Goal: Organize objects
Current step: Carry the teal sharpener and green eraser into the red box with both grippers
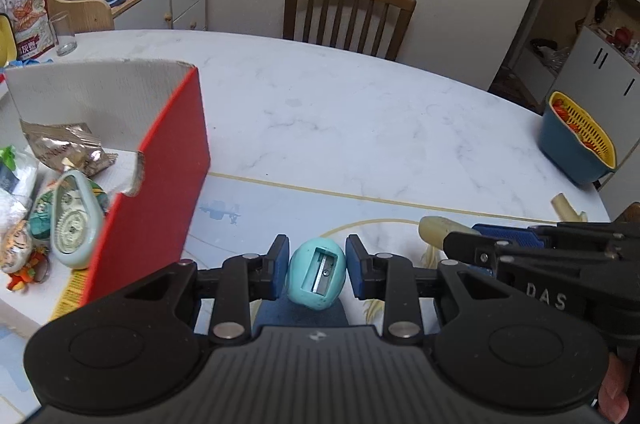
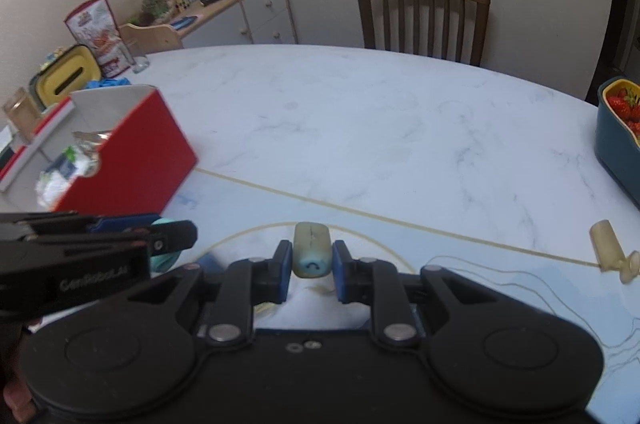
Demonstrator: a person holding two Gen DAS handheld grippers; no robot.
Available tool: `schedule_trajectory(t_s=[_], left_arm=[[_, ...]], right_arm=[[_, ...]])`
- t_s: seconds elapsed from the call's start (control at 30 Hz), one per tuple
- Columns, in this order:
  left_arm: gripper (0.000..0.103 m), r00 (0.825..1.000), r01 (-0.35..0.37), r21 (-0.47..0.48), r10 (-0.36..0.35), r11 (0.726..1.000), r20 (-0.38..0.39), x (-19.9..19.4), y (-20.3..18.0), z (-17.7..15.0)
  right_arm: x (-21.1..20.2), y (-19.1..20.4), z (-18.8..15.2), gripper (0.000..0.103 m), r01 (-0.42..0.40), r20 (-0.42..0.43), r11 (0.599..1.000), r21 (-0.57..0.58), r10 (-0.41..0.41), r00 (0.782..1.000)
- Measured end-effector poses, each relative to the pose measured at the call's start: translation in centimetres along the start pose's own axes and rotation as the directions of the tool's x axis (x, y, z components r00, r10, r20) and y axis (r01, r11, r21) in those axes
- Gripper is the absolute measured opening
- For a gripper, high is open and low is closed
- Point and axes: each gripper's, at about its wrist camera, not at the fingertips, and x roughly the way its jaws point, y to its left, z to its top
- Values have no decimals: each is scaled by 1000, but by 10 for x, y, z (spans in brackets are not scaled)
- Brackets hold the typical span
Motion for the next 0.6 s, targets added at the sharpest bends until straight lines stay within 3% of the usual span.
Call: schedule_trajectory(t_s=[0.6], left_arm=[[30,997,33,6,-33,999,73,-70,53,6]], right_arm=[[-52,76,6,20,-46,93,999,-25,48,995]])
